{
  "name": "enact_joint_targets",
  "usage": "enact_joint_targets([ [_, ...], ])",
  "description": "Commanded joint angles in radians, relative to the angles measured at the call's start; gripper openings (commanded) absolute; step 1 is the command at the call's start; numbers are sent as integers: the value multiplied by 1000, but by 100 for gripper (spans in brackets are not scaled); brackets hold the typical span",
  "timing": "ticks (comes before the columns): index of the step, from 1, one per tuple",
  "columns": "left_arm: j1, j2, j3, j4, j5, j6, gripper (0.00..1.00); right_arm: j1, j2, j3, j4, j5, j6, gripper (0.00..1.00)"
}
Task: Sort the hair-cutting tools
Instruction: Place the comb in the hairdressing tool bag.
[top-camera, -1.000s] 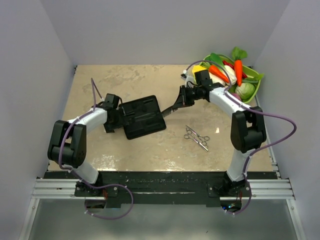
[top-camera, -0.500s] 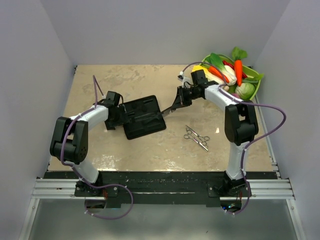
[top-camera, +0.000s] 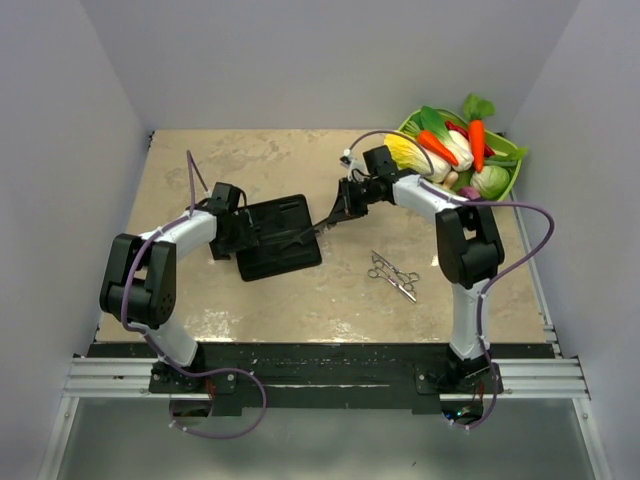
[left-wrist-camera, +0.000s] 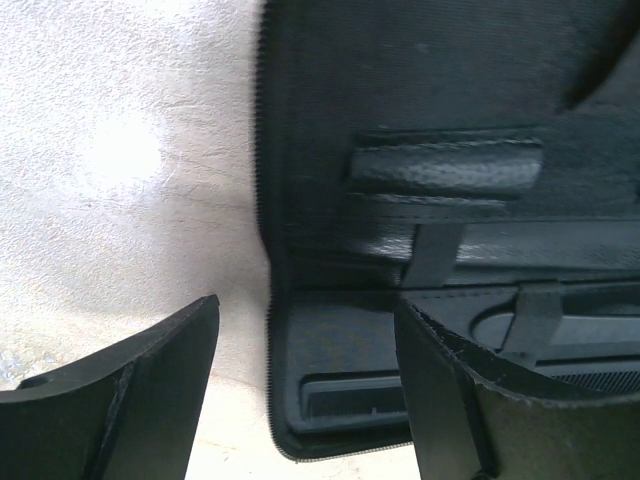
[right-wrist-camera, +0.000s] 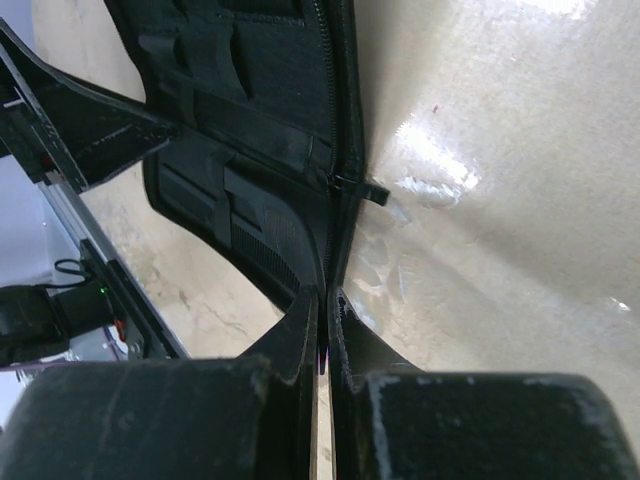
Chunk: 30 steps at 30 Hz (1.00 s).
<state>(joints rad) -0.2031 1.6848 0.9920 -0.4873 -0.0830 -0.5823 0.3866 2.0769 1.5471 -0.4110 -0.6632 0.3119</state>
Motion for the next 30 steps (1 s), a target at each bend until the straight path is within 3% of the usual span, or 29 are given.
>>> enact_joint_targets([
  [1, 2, -8, -19, -11, -1, 18, 75, 31, 20, -8, 109, 60, 78, 0],
  [14, 2, -27, -15, -42, -23, 41, 74, 64, -75, -180, 189, 178, 173, 0],
  [17, 2, -37, -18, -43, -41, 56, 63, 64, -87, -183, 172, 197, 161, 0],
  [18, 2, -34, -16, -42, -40, 59, 43, 64, -93, -183, 164, 207, 159, 0],
  [20, 2, -27, -15, -36, -28, 62, 24, 64, -103, -180, 155, 221, 150, 0],
  [21, 2, -17, -15, -34, -21, 61, 9, 63, -104, -179, 144, 226, 145, 0],
  [22, 2, -13, -13, -33, -8, 61, 3, 58, -106, -171, 137, 228, 138, 0],
  [30, -9, 15, -18, -8, -6, 53, 0, 54, -101, -162, 144, 208, 131, 0],
])
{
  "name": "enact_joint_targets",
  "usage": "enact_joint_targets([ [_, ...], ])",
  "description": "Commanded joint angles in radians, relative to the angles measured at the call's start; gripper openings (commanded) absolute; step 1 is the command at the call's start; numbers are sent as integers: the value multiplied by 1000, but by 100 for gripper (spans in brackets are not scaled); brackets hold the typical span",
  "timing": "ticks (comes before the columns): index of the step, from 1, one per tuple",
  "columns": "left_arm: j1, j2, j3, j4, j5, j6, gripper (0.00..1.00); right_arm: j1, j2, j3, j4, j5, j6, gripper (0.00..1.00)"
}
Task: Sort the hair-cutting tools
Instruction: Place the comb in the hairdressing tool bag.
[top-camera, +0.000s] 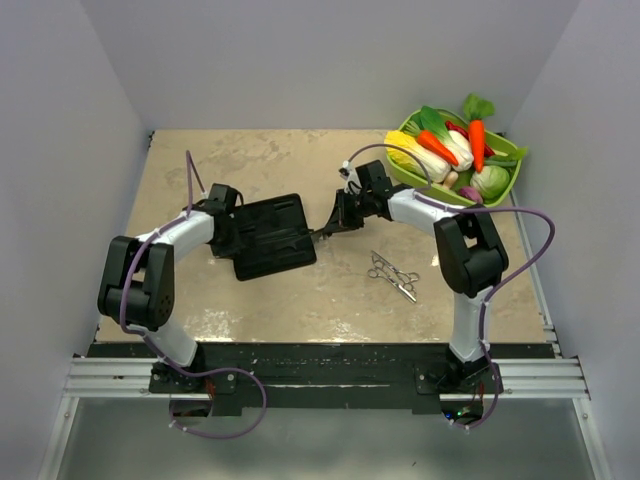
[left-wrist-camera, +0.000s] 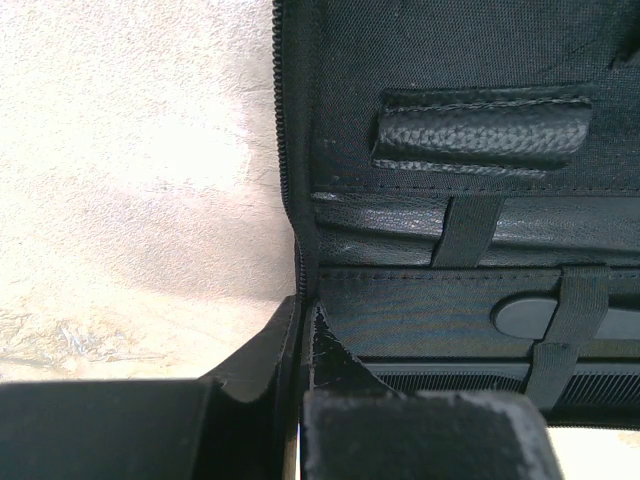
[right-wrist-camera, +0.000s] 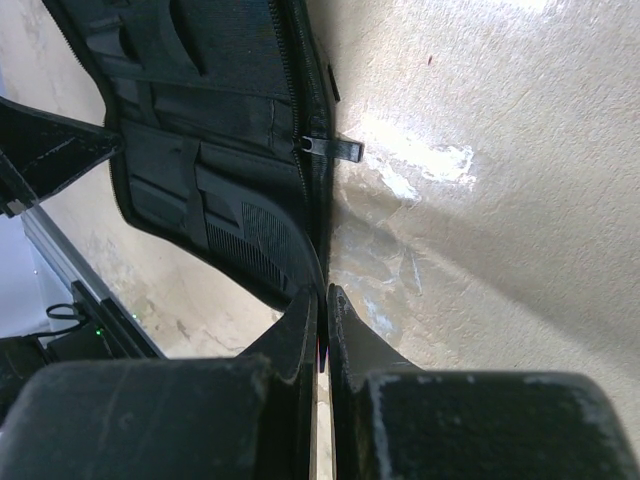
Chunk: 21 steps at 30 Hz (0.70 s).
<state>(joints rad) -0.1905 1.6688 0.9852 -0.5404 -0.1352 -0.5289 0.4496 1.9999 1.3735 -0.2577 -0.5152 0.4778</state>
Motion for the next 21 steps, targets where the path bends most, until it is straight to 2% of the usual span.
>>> enact_joint_targets([
  [1, -23, 32, -11, 45, 46, -2, 0, -9, -20, 9, 0, 50, -25, 0],
  [21, -58, 23, -22, 56, 55, -14, 0, 110, 105, 70, 144, 15, 102, 0],
])
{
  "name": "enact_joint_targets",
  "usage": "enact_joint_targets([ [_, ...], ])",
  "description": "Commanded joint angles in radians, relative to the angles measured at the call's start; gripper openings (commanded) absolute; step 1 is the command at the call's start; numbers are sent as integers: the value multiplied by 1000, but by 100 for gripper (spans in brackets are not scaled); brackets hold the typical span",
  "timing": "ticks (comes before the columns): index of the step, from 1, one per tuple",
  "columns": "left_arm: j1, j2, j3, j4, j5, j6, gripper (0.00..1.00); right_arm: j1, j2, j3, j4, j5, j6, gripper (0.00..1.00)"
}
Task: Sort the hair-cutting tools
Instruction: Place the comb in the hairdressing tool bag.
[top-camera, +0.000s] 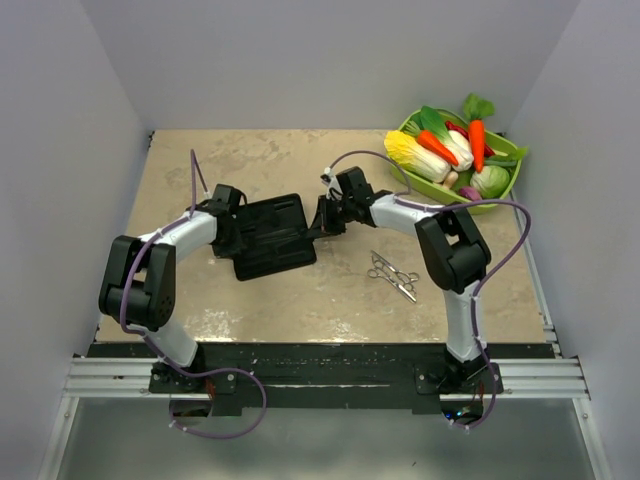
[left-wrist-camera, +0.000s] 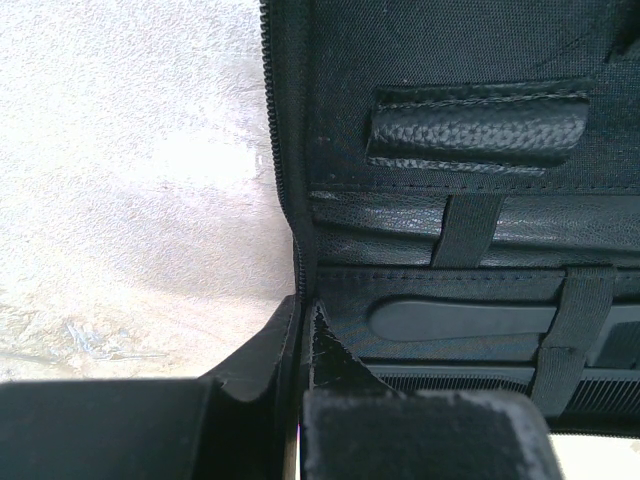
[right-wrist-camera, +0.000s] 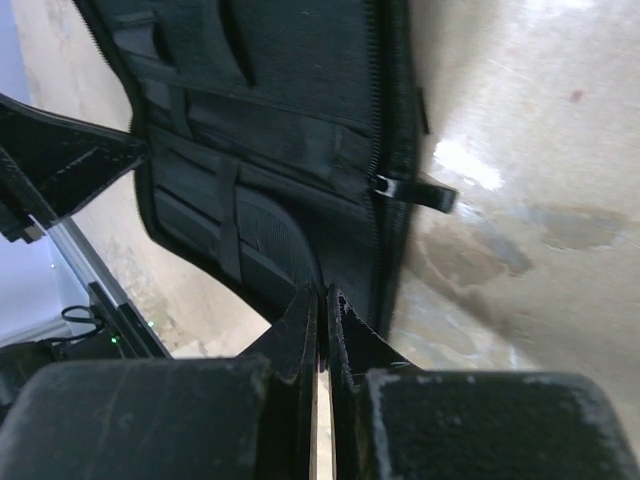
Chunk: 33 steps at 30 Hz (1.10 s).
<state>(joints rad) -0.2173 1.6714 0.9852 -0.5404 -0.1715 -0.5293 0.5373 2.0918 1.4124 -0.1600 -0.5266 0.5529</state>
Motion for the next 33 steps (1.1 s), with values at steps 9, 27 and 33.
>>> enact_joint_targets([
  [9, -31, 7, -40, 56, 93, -5, 0, 35, 17, 22, 123, 128, 84, 0],
  [27, -31, -7, -51, 54, 92, -5, 0, 116, 60, -24, 191, 177, 176, 0],
  [33, -31, -4, -51, 54, 93, -5, 0, 136, 59, -53, 215, 160, 212, 0],
])
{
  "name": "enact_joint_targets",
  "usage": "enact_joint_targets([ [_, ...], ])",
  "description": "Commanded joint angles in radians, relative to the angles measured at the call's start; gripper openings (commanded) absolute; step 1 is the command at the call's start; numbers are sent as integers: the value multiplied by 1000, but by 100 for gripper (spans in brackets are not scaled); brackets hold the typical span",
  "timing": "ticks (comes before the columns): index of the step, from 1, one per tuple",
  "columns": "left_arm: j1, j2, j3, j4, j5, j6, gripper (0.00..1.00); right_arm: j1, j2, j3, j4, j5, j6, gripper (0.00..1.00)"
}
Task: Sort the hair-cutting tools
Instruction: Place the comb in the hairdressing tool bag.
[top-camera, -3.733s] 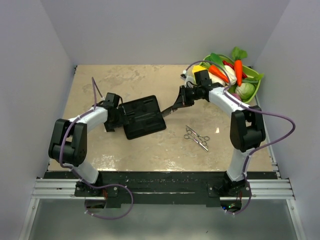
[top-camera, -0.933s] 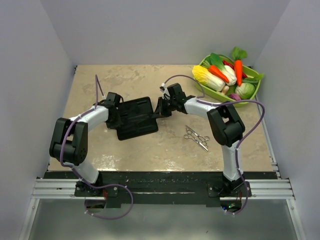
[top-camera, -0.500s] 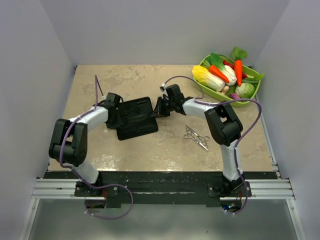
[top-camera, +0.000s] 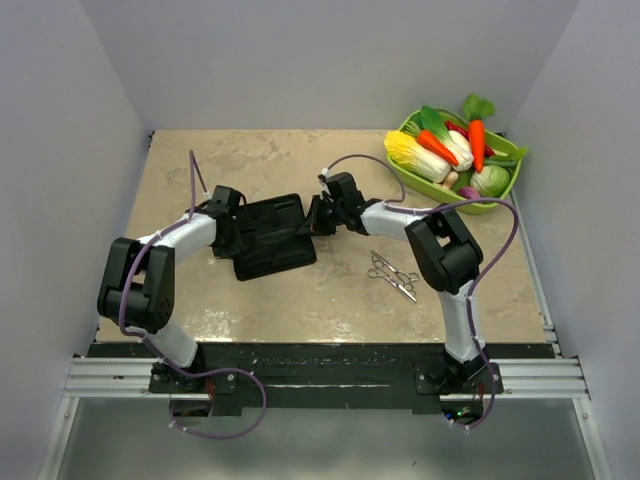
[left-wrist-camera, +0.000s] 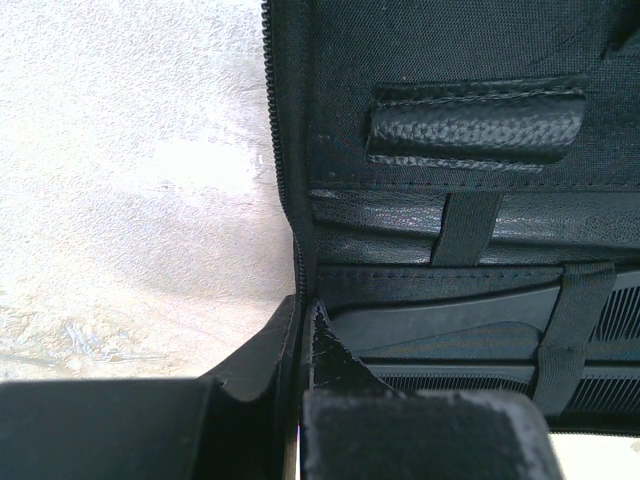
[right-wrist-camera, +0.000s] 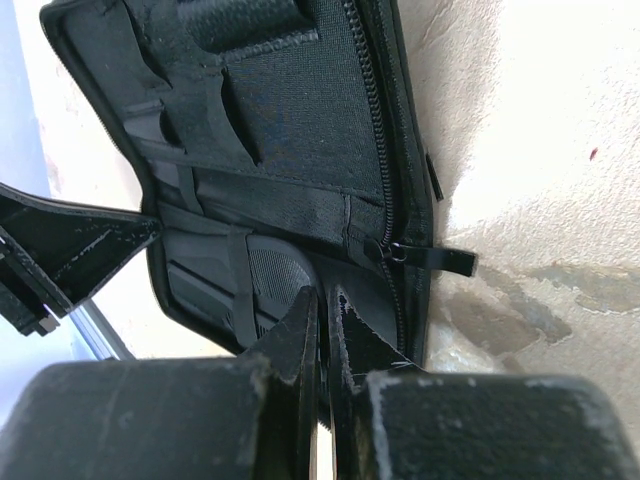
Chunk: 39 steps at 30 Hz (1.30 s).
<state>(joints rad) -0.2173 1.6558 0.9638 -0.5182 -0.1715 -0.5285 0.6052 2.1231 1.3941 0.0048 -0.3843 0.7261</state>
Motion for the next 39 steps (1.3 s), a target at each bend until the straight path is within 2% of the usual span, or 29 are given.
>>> enact_joint_targets([
  [1, -31, 10, -28, 33, 95, -5, 0, 73, 29, -41, 67, 6, 47, 0],
  [9, -31, 9, -20, 29, 90, -2, 0, 97, 46, -89, 95, -37, 99, 0],
  [22, -30, 1, -30, 34, 61, 4, 0, 96, 14, -144, 64, -2, 88, 0],
  [25, -30, -7, -14, 23, 30, 12, 17, 97, 12, -153, 64, -1, 87, 0],
  [26, -30, -14, -4, 18, 17, 16, 30, 97, 12, -156, 66, -2, 87, 0],
  [28, -30, -22, 12, 12, 7, 21, 45, 97, 9, -167, 70, -4, 87, 0],
  [29, -30, -24, 25, 6, 1, 24, 56, 97, 8, -170, 70, -5, 87, 0],
  [32, -30, -18, 44, -3, -2, 21, 68, 99, 6, -181, 75, -7, 87, 0],
  [39, -30, -1, 24, 12, 12, 15, 70, 100, 6, -195, 57, 16, 75, 0],
])
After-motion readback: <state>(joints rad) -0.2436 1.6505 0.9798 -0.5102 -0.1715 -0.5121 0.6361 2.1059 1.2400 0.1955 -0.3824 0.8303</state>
